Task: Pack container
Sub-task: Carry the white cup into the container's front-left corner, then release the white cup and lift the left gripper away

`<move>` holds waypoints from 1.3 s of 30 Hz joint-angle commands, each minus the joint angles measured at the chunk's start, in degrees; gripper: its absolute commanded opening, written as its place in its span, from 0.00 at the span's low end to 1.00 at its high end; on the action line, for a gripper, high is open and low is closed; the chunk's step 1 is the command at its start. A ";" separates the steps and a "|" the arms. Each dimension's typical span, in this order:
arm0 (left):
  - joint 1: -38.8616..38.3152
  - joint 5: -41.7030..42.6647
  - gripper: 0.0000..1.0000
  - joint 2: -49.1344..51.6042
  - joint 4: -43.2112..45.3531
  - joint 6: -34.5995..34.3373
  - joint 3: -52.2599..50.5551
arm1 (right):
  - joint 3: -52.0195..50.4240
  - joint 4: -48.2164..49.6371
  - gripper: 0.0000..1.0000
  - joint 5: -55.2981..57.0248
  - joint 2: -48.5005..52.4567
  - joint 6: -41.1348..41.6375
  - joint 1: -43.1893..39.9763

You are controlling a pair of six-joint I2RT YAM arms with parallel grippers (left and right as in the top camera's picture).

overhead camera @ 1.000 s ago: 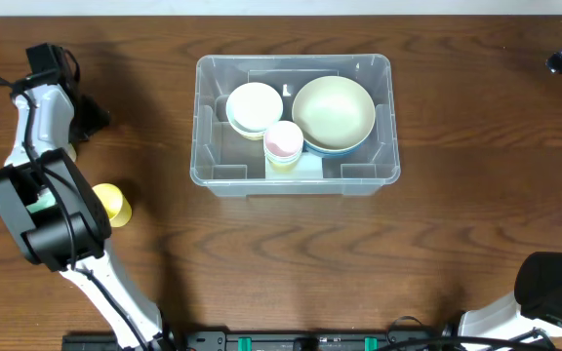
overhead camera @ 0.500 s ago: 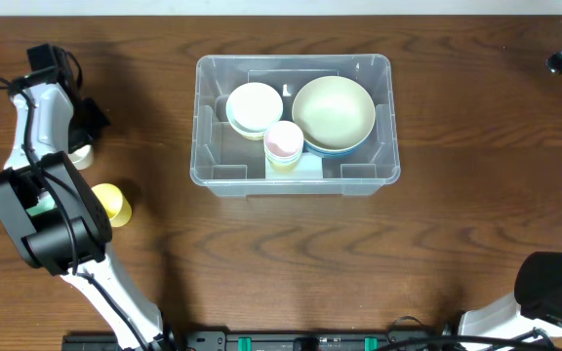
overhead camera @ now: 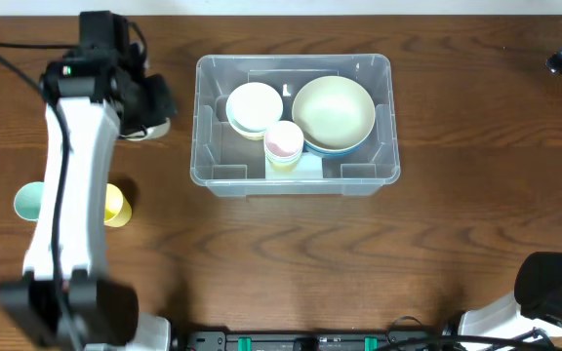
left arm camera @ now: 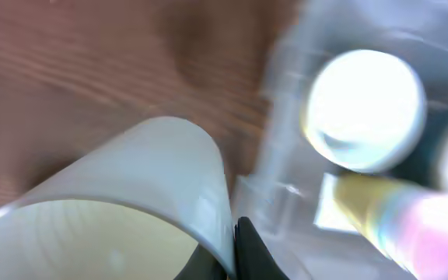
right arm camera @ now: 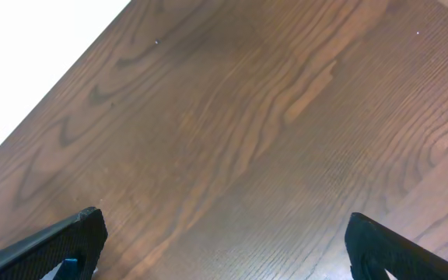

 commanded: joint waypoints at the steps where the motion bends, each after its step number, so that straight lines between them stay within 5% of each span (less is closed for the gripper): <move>1: -4.20 -1.16 0.06 -4.13 -1.09 2.16 0.31 | -0.04 -0.02 0.99 0.42 0.07 0.81 -0.33; 14: -20.13 -3.85 0.06 -0.07 -0.92 8.83 -2.08 | -0.04 -0.02 0.99 0.44 0.07 0.81 -0.33; 39: -20.41 -4.98 0.06 16.44 -6.43 5.86 -2.38 | -0.04 -0.02 0.99 0.42 0.07 0.81 -0.33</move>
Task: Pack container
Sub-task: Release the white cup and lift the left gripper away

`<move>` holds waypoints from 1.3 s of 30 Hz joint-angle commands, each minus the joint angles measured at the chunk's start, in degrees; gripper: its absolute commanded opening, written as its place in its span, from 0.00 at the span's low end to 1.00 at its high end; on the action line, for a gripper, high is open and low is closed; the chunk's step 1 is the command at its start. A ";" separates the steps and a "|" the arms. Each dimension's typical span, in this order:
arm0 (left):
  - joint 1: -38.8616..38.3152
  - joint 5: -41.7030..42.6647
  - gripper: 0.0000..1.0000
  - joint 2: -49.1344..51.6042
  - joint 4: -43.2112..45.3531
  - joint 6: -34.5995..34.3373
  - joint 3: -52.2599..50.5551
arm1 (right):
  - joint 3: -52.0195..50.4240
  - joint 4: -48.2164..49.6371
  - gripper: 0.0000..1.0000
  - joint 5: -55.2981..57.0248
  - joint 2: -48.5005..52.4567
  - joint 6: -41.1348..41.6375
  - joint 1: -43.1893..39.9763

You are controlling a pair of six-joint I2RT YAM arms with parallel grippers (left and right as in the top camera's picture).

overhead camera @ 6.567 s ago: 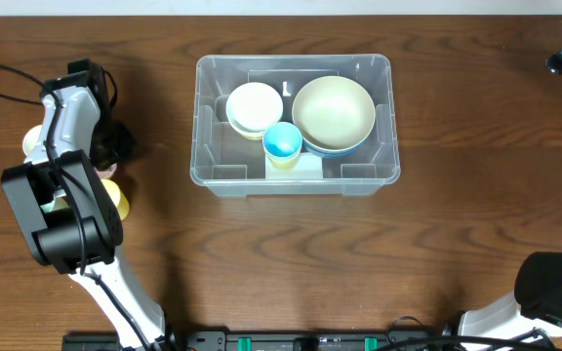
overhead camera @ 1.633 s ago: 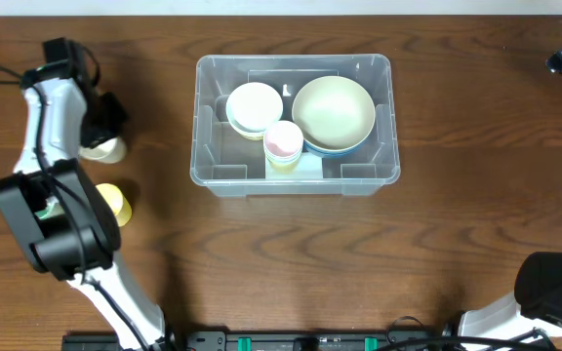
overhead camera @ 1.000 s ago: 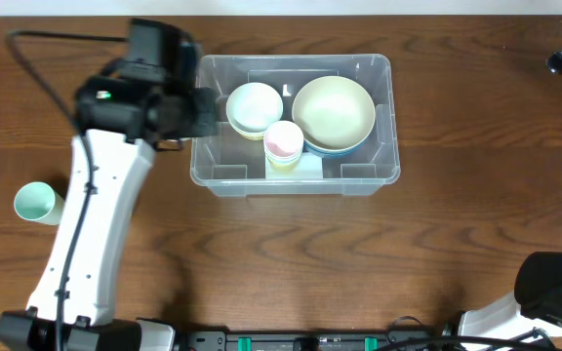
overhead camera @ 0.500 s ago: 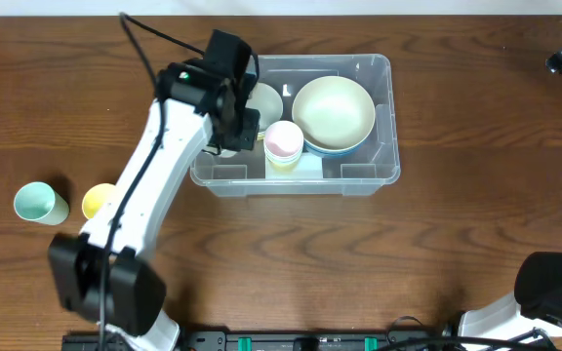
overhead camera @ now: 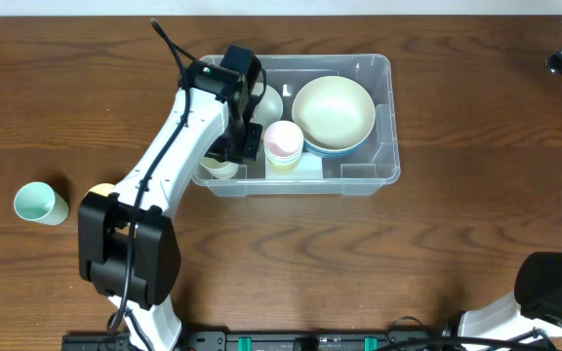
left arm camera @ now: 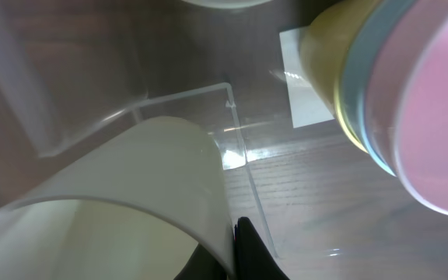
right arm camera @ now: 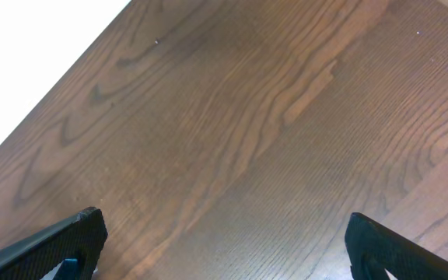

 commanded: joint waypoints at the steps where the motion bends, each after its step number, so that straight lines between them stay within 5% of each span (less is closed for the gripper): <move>1: 0.07 -0.61 0.06 2.05 -0.83 -1.64 -0.39 | -0.07 -0.02 0.99 0.42 0.07 0.81 -0.33; 8: 0.02 -0.61 0.06 3.69 -0.85 -1.64 -1.22 | -0.04 -0.02 0.99 0.42 0.07 0.81 -0.33; 13: 0.02 -0.61 0.50 3.69 -0.85 -1.62 -1.22 | -0.04 -0.02 0.99 0.42 0.07 0.81 -0.33; 23: 0.20 -0.63 0.53 3.19 -1.07 -1.60 1.79 | -0.07 -0.02 0.99 0.42 0.07 0.81 -0.33; 32: 0.44 -6.62 0.54 -2.38 -15.45 -1.75 20.22 | -0.04 -0.02 0.99 0.42 0.07 0.81 -0.33; 39: 7.17 -11.10 0.56 -10.51 -18.73 -10.80 19.93 | -0.04 -0.02 0.99 0.42 0.07 0.81 -0.33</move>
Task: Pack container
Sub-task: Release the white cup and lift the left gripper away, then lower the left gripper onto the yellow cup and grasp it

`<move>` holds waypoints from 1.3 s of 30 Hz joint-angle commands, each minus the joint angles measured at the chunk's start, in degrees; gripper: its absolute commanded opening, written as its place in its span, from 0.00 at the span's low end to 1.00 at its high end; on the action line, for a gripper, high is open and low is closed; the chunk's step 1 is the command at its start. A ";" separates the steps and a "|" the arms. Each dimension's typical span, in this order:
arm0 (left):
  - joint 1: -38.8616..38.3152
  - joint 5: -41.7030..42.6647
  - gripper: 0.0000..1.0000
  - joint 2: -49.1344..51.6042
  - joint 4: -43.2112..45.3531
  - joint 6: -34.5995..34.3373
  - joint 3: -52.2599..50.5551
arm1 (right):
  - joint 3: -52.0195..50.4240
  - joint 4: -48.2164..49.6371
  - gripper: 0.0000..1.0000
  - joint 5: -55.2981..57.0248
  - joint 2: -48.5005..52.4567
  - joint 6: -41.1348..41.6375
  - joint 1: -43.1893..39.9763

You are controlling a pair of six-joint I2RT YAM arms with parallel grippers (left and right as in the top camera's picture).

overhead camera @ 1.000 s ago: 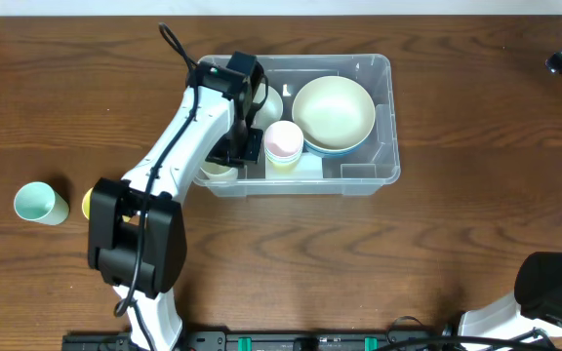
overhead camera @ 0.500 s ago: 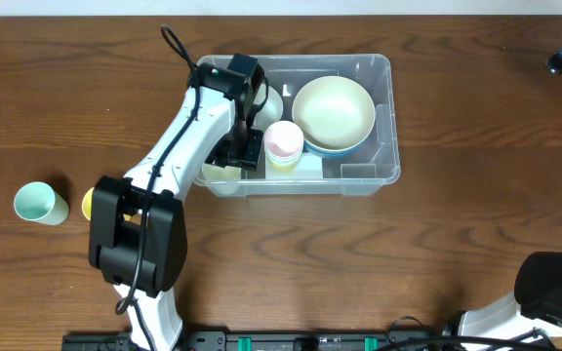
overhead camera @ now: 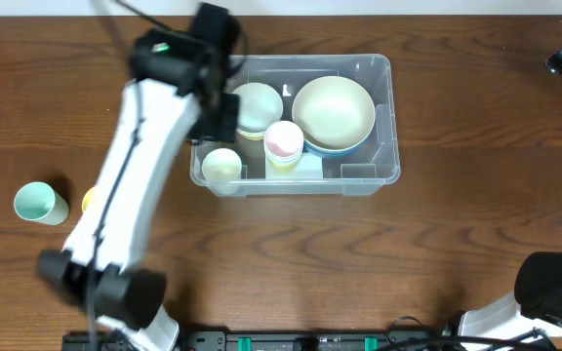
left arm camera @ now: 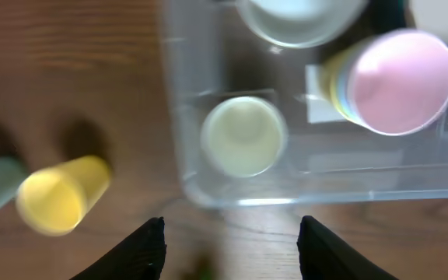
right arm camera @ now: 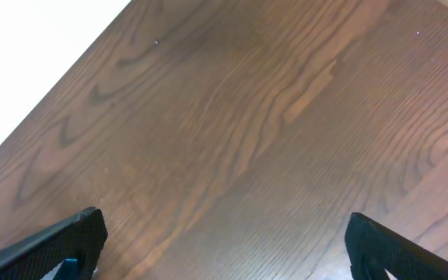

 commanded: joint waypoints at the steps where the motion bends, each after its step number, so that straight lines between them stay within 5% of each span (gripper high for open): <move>1: 5.29 -4.13 0.56 -2.08 -1.20 -6.14 -0.13 | -0.07 -0.02 0.99 0.42 0.07 0.81 -0.33; 8: 16.87 -4.09 0.56 -2.54 1.55 -9.73 -8.94 | -0.04 -0.02 0.99 0.42 0.07 0.81 -0.33; 18: 27.61 2.54 0.56 -2.51 19.08 -10.21 -31.19 | -0.07 -0.02 0.99 0.42 0.07 0.81 -0.33; 33: 28.79 3.23 0.55 -2.40 34.47 -9.57 -47.84 | -0.07 -0.02 0.99 0.42 0.07 0.81 -0.33; 36: 28.79 3.26 0.33 -2.43 34.80 -9.57 -47.82 | -0.04 -0.02 0.99 0.42 0.07 0.81 -0.33; 38: 28.79 3.26 0.08 -2.43 34.84 -9.57 -47.65 | -0.04 -0.02 0.99 0.42 0.07 0.81 -0.33; 39: 28.79 3.28 0.06 -2.45 34.84 -9.60 -47.60 | -0.04 -0.02 0.99 0.42 0.07 0.81 -0.33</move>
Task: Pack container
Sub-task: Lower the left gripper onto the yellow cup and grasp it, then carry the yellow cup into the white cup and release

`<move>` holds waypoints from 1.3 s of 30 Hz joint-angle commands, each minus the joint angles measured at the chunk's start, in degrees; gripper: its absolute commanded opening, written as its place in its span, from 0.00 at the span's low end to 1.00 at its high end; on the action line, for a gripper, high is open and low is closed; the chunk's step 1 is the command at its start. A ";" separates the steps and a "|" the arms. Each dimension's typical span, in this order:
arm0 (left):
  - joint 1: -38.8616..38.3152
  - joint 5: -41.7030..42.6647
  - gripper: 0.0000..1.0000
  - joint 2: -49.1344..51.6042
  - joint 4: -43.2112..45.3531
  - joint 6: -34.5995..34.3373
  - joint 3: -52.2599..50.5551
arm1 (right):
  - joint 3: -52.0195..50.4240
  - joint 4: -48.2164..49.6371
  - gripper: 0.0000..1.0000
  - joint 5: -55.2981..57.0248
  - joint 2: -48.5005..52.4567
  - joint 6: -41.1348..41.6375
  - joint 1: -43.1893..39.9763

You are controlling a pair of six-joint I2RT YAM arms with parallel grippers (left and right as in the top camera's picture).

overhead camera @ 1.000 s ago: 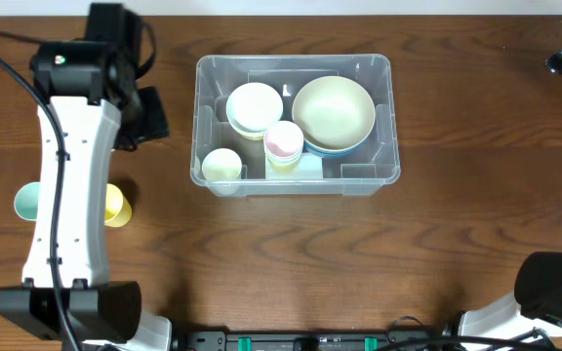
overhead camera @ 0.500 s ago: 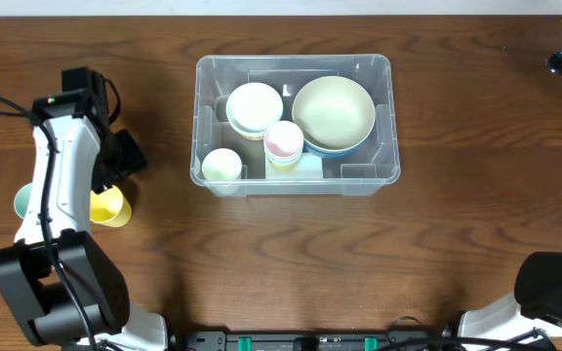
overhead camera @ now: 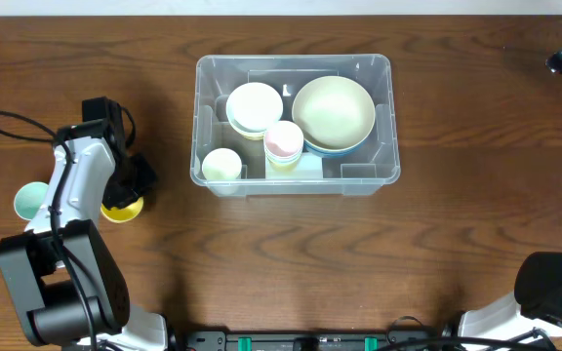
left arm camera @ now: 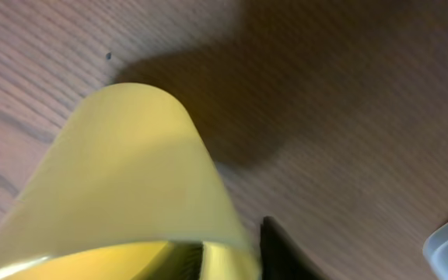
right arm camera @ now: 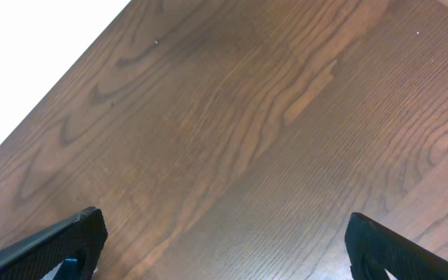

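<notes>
A clear plastic bin [overhead camera: 390,117] holds a cream bowl [overhead camera: 333,112] on a blue one, a stack of small white bowls [overhead camera: 254,105], a pink-topped stack of cups [overhead camera: 283,141] and a cream cup [overhead camera: 221,164]. Left of the bin lies a yellow cup [overhead camera: 122,207], large in the left wrist view [left arm camera: 123,179]. My left gripper [overhead camera: 128,185] [left arm camera: 232,250] is shut on its rim, one finger inside and one outside. A teal cup [overhead camera: 29,200] sits further left. My right gripper [right arm camera: 232,245] is open over bare wood.
The right arm is at the far right edge of the table, far from the bin. A black cable [overhead camera: 13,127] runs along the left arm. Dark wooden tabletop [overhead camera: 291,253] lies all around the bin.
My left gripper was open above the bin's left edge. It is now left of the bin, shut on the rim of the yellow cup. The right arm has not moved.
My left gripper held a cream cup left of the bin. Then it had that cup down in the bin's front left corner. Then the cup stood in the bin and the gripper was open above it. Now the gripper grips the yellow cup.
</notes>
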 commanded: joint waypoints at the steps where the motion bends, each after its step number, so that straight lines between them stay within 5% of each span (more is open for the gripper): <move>1: 0.24 0.09 0.06 0.02 -0.04 -0.22 0.52 | -0.04 -0.02 0.99 0.42 0.07 0.81 -0.33; 14: -1.77 12.55 0.06 -11.72 -10.47 7.98 11.28 | -0.04 -0.02 0.99 0.42 0.07 0.81 -0.33; 24: -18.67 12.83 0.06 -27.76 -10.93 9.73 16.48 | -0.04 -0.02 0.99 0.42 0.07 0.81 -0.33; 31: -29.35 8.96 0.06 -24.26 -8.44 9.73 16.31 | -0.07 -0.02 0.99 0.44 0.07 0.81 -0.33; 39: -32.09 6.19 0.06 -12.00 -8.44 9.94 16.31 | -0.04 -0.02 0.99 0.42 0.07 0.81 -0.33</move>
